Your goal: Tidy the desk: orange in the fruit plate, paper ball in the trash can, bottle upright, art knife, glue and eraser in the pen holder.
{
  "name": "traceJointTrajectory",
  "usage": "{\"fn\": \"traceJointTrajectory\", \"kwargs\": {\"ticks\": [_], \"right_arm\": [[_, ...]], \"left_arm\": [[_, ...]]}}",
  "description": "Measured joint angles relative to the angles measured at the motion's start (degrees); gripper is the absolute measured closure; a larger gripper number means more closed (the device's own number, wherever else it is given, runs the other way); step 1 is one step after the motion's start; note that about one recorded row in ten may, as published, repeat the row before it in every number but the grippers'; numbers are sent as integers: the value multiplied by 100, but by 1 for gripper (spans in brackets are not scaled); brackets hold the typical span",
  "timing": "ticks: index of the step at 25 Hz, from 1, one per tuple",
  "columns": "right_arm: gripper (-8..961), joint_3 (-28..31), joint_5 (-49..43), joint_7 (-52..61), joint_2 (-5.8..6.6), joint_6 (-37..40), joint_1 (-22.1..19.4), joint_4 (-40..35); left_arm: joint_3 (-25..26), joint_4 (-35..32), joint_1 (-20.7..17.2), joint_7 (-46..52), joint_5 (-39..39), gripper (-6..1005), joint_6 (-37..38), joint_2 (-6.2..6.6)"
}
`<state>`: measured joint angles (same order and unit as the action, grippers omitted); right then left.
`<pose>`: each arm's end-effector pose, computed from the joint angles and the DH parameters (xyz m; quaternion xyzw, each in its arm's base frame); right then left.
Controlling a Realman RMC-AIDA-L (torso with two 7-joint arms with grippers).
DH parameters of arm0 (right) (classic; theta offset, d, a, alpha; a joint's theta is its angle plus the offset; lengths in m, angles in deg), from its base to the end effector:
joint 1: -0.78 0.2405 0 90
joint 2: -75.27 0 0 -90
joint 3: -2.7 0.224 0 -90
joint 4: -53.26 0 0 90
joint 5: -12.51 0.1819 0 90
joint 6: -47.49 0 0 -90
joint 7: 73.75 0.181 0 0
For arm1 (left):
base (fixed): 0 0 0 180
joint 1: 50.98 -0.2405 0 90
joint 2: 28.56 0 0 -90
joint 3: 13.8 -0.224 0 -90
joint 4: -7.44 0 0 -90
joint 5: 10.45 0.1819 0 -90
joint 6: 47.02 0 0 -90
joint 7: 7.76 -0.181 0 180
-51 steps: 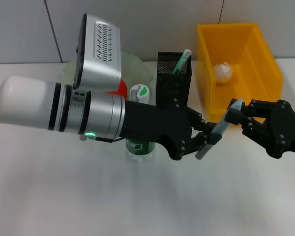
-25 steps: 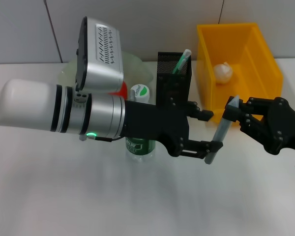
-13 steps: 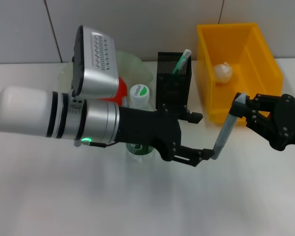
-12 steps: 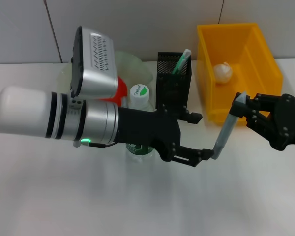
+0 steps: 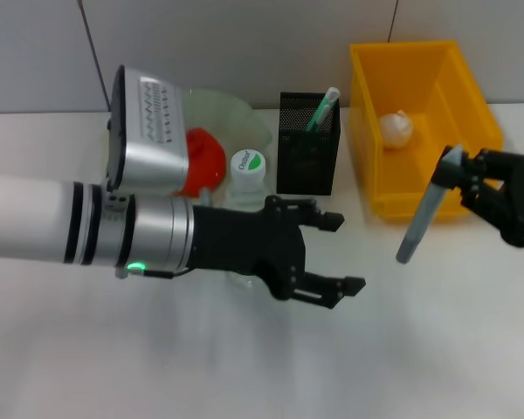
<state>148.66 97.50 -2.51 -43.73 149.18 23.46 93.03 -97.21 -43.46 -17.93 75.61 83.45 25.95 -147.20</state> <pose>0.1907 0.2874 0.0452 -0.8744 0.1433 0.4155 0.2055 -0.1141 0.3051 -0.0752 -0.9806 -0.0340 -0.1853 0.0534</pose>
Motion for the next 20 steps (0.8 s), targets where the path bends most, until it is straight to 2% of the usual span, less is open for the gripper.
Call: {"fn": "traceJointTrajectory", "kwargs": {"ticks": [7,13,20], "right_arm": [[801,26,0,291,0,-440,175,437],[803,-1,0,597,3,-952,545,671],[803,-20,-11,814,7,-1562,953,708]], "left_arm": [[61,-193,-404,-176,-127,152,192,-5],[135,-303,-792,-464,-361,152,306,25],[134,-263,-885,-541,-336,152,323,26]]}}
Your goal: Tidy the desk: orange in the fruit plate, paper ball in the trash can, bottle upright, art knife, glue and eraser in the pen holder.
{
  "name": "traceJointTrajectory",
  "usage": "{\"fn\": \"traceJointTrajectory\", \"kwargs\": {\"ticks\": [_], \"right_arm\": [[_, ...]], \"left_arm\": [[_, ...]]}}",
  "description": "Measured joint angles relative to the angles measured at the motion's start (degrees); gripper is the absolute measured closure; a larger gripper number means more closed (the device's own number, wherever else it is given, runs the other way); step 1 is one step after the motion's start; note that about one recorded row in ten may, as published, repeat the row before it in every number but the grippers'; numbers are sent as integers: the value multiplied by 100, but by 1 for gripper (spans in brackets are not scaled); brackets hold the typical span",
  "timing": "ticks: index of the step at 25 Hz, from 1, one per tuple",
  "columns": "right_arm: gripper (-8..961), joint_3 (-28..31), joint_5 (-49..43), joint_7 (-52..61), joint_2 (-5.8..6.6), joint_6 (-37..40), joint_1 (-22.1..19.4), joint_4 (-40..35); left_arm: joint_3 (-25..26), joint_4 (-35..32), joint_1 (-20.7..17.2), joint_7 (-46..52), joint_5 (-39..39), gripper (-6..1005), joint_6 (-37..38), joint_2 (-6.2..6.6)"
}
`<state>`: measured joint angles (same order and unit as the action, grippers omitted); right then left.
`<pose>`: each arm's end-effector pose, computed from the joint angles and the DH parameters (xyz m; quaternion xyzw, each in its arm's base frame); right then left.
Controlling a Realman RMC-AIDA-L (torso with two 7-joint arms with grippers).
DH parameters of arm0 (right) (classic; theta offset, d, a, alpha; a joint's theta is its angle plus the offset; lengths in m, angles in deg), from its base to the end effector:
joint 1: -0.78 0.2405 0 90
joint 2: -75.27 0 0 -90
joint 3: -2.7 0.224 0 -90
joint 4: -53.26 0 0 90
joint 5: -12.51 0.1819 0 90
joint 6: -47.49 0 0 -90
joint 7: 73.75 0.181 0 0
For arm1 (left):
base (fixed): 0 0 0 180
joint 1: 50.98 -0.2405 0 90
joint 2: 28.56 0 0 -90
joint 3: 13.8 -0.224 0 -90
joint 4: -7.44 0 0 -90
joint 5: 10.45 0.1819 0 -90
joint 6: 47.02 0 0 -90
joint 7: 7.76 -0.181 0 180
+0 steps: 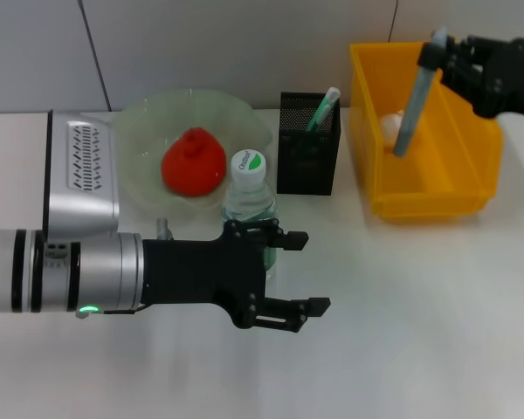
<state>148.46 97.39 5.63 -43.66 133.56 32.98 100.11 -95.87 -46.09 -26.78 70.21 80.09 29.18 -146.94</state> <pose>0.1574 0.3618 0.0682 -0.8692 0.1419 0.3818 0.2803 -0.1405 0.2852 -0.0615 -0.9722 -0.0463 -0.2178 0.0729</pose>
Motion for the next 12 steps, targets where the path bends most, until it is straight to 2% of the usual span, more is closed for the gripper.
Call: {"fn": "traceJointTrajectory", "kwargs": {"ticks": [12], "right_arm": [[803,-4,13,6,-1,-383,201,-30]], "left_arm": [[-3,33,-23,-130,17,151,27,0]]}}
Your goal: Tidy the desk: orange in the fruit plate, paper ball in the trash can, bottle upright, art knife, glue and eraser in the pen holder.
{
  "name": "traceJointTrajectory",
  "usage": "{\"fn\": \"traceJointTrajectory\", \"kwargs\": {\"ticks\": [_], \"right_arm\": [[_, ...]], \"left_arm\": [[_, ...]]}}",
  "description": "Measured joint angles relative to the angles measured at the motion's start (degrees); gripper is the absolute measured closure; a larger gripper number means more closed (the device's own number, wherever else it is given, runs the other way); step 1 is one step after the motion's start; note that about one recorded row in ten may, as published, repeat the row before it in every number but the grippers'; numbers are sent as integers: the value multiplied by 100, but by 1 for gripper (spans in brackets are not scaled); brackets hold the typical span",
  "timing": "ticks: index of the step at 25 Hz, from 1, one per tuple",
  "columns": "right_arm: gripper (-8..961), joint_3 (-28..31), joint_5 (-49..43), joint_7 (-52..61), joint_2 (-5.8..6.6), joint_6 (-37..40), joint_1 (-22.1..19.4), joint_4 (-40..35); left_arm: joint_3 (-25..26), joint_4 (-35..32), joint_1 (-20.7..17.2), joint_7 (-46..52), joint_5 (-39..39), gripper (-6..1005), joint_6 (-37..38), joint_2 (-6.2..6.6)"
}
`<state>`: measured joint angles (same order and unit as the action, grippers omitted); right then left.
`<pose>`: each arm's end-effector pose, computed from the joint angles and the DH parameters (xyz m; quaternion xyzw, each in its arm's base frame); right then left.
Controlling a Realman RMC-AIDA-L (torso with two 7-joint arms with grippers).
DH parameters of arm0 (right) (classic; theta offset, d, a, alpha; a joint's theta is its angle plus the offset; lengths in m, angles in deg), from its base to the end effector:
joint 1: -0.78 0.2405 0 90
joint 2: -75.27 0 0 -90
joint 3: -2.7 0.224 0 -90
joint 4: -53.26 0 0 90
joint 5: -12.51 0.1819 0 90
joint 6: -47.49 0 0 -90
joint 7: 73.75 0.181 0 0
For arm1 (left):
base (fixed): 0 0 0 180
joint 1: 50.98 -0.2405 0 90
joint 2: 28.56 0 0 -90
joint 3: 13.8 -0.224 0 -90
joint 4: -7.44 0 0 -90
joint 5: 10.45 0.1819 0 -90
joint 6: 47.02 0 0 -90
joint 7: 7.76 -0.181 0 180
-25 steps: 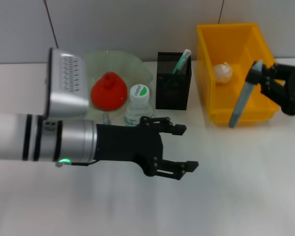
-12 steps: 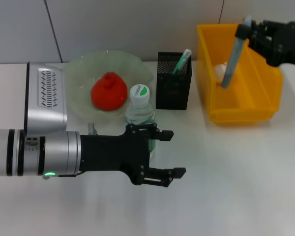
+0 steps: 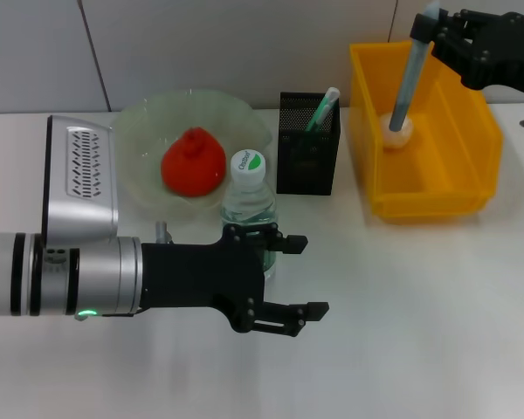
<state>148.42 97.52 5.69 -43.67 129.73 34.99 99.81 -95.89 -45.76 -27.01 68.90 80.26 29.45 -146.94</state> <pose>0.1517 0.3764 0.0705 -0.8639 0.1435 0.3785 0.2997 -0.1429 0.2832 -0.0624 -0.9730 -0.0390 -0.2156 0.0724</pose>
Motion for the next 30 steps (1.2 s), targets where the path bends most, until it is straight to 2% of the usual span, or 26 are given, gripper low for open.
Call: {"fn": "traceJointTrajectory", "kwargs": {"ticks": [13,18,21,30], "right_arm": [[803,-71,63,-64,-1,-586,312,-300],[803,-549,241,-187,6,-1092,433,-408],[803,-1130,602,-255,9,-1529,456,-472],[803,-1404,931,-681,9,-1860,622,-881]], "left_arm": [[-1,46,-29,-97,-8,150,24,-7],[-12,88,-33,-100,-7,150,25,-13],[-33,93,-71,-166,-8,150,26,-11],[-44,100,-93,-233,-36,150,26,-15]]}}
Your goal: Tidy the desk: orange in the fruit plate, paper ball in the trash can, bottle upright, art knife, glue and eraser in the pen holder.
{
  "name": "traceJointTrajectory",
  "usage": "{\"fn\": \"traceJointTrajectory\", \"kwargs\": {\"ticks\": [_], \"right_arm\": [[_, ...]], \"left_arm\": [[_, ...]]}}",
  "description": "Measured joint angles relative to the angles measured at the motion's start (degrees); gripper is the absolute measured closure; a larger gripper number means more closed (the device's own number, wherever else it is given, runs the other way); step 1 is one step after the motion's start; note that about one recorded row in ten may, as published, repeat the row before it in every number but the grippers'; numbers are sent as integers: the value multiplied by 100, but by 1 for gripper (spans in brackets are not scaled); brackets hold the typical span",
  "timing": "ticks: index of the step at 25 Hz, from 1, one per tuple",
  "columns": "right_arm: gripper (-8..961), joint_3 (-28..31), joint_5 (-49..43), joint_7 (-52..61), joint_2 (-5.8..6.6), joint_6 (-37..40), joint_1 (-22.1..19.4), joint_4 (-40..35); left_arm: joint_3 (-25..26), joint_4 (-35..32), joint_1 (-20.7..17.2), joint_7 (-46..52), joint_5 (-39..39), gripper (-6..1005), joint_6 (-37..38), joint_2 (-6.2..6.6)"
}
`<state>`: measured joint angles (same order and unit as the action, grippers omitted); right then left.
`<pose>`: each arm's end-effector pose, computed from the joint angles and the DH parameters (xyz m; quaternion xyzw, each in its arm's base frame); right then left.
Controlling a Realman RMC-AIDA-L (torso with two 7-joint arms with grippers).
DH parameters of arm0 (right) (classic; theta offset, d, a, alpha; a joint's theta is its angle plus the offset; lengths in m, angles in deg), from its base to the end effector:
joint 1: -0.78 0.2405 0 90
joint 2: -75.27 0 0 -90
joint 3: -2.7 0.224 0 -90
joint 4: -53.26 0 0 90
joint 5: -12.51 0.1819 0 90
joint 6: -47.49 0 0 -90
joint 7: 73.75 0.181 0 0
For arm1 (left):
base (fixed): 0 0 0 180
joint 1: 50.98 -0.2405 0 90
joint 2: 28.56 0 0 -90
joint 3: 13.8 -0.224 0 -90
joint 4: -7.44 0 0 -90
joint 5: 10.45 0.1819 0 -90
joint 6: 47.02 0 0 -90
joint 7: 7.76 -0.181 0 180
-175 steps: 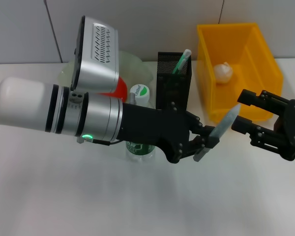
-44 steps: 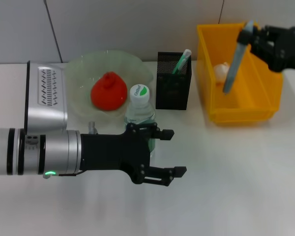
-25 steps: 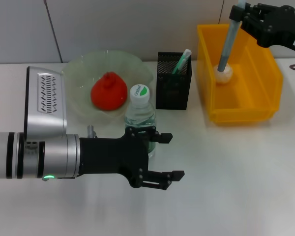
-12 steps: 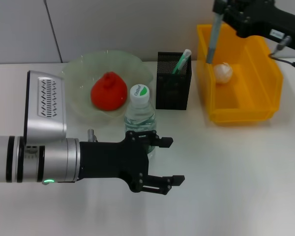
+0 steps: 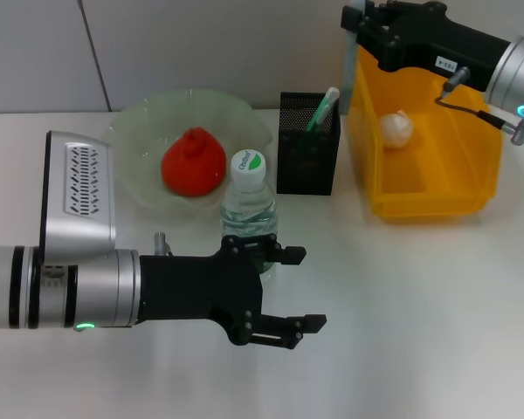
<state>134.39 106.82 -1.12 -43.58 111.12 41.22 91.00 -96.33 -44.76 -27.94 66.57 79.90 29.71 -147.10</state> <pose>0.1276 0.4171 0.0293 -0.8666 0.1458 0.3450 0.3297 -0.1485 0.2776 -0.0657 -0.9733 -0.0345 -0.2157 0.0707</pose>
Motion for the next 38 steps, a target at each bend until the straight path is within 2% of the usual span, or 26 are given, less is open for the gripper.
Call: {"fn": "traceJointTrajectory", "kwargs": {"ticks": [4,11,38], "right_arm": [[803,-4,404,-490,1,-48,24,-297],[803,36,521,-872,10,-246,120,-616],[804,-20,888,-900,11,-711,464,-1106]], "left_arm": [[0,0,-5,-9,-2,150,0,-2],[-8,0,-10,-15,-7,149,0,-13],[-265,11,26,-217,-176,148,19,-40]]}}
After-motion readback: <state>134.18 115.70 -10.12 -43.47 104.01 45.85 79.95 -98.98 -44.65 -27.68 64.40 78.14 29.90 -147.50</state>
